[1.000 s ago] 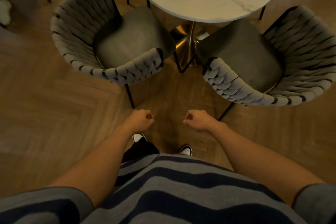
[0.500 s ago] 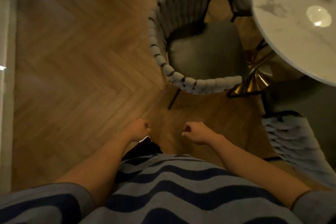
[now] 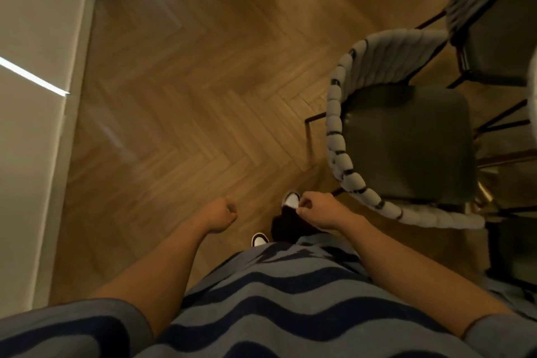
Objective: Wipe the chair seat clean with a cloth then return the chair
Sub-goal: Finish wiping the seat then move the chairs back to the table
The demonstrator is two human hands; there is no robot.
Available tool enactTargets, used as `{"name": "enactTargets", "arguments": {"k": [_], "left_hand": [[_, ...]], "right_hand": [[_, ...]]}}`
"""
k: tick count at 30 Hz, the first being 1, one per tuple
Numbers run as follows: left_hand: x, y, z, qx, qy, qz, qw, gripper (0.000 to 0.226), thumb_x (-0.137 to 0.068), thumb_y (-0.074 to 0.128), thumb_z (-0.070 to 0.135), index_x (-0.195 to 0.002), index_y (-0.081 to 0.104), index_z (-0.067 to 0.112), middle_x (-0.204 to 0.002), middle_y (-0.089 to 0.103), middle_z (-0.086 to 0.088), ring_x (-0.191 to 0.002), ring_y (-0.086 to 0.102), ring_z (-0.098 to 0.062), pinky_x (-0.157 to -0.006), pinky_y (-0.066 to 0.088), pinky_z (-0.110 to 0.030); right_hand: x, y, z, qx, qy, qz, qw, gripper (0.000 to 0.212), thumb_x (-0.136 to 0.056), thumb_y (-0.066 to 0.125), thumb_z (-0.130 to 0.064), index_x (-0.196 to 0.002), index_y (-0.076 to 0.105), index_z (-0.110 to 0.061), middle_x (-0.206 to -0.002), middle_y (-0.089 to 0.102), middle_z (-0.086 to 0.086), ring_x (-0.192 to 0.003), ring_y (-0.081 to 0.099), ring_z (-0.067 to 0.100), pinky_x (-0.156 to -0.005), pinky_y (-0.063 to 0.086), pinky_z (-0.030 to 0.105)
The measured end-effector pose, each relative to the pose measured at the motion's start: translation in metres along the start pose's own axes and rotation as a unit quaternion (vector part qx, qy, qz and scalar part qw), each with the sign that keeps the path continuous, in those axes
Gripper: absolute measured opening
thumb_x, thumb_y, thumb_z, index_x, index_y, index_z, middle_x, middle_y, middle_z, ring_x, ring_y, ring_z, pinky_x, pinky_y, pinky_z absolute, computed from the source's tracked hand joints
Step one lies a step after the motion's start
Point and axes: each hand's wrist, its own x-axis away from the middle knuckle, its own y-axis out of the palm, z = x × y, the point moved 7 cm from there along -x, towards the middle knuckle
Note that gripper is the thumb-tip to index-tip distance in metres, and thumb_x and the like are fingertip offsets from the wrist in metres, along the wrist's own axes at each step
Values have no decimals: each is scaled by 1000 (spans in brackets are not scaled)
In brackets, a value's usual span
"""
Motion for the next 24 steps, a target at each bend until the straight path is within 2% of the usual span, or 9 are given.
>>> {"name": "enactTargets", "arguments": {"k": [3,7,9,14,16,18,22,24], "left_hand": [[-31,-40,-2,-6,-7,-12,1000,26,-98,51,19,-114,67,5,-113,66,-12,-101,60,-25,-75,43,-26],[-86,-105,7,9,-14,10,1000,23,-97,54,22,-113,65,10,-111,66,-10,-89,55,-17,-74,40,-23],[-111,-139,17,1,-16,13,1000,22,-96,55,21,-111,66,10,-110,66,-9,-89,55,-16,-75,41,-23],[-165,-229,56,-23,-16,11,1000,23,-97,54,28,-112,65,14,-106,65,-4,-88,56,-15,-75,42,-25],[-185,-263,76,-23,-9,6,1000,22,-97,54,28,-110,64,15,-94,67,-3,-80,60,-13,-67,46,-24],[-206,-298,100,-44,4,6,999,21,-98,53,28,-108,64,14,-76,60,3,-66,55,-7,-54,40,-21],[-257,-361,149,-90,39,9,995,22,-98,53,24,-105,67,9,-65,54,4,-59,49,-8,-50,34,-22],[-288,-390,180,-115,59,-7,992,22,-98,54,23,-105,67,8,-67,55,3,-59,49,-7,-51,34,-22]], "right_hand": [[-39,-37,-24,4,-2,10,1000,19,-101,59,-36,-112,64,-20,-115,64,3,-101,56,17,-79,45,29],[-95,-93,-47,-8,-1,26,1000,23,-100,60,-34,-114,66,-18,-114,66,4,-109,59,20,-92,52,37],[-121,-123,-57,-17,-2,30,999,23,-99,62,-34,-113,67,-17,-115,67,5,-107,60,20,-91,52,36],[-171,-205,-72,-27,2,26,999,19,-100,62,-35,-108,65,-18,-109,65,2,-95,58,17,-75,48,28],[-185,-239,-74,-34,10,28,999,23,-100,61,-35,-111,65,-15,-109,65,3,-99,60,19,-82,52,34],[-199,-272,-72,-48,18,40,998,24,-100,61,-36,-111,65,-14,-110,67,5,-103,62,22,-88,54,39],[-225,-332,-69,-90,36,69,993,23,-100,61,-37,-107,65,-15,-107,66,5,-104,62,24,-88,52,38],[-239,-362,-64,-115,47,90,988,23,-100,61,-36,-108,65,-15,-108,65,4,-106,60,24,-87,50,37]]}}
